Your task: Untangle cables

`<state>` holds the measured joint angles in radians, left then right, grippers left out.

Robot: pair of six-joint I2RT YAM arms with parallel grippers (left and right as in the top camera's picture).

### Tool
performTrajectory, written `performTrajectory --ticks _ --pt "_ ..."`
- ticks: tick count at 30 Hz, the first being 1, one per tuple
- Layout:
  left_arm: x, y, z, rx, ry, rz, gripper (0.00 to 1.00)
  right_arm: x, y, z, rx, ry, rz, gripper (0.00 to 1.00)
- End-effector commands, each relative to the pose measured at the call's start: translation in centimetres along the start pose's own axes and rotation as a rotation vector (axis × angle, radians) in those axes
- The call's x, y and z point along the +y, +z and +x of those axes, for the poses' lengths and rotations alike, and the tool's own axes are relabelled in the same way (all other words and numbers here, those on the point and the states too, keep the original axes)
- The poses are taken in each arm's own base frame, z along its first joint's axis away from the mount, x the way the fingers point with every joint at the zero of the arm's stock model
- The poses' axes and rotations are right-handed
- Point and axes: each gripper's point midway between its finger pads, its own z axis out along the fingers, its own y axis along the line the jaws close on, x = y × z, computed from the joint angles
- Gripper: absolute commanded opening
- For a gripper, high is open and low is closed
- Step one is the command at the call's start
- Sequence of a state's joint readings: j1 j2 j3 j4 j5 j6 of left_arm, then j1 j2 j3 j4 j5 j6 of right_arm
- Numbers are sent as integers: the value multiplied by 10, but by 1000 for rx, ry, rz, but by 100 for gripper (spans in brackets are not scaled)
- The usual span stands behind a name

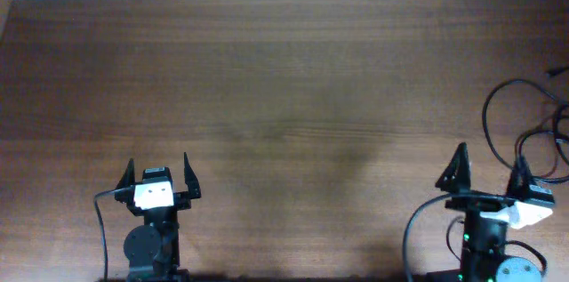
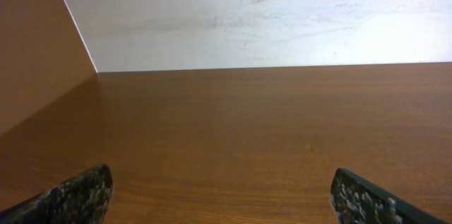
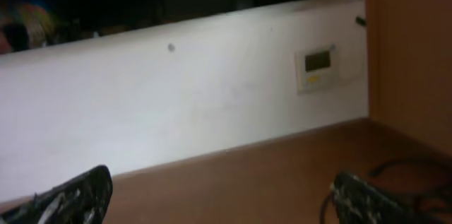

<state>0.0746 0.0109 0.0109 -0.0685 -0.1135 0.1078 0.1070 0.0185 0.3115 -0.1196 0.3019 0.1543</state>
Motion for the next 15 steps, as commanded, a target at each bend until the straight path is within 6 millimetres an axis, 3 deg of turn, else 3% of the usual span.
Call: performTrajectory --ticks 1,5,9,14,15 --pt "3 0 1 3 -13 -18 99 -4 9 20 -56 33 5 99" --pt "3 0 1 3 -13 -18 99 -8 13 27 -108 46 -13 99" --pt "3 0 1 3 -13 -18 99 -26 16 56 -64 183 45 99" --pt "3 0 1 3 -13 -18 99 -25 17 74 -3 175 41 99" --pt "3 0 1 3 -13 -18 99 -23 16 89 61 165 30 98"
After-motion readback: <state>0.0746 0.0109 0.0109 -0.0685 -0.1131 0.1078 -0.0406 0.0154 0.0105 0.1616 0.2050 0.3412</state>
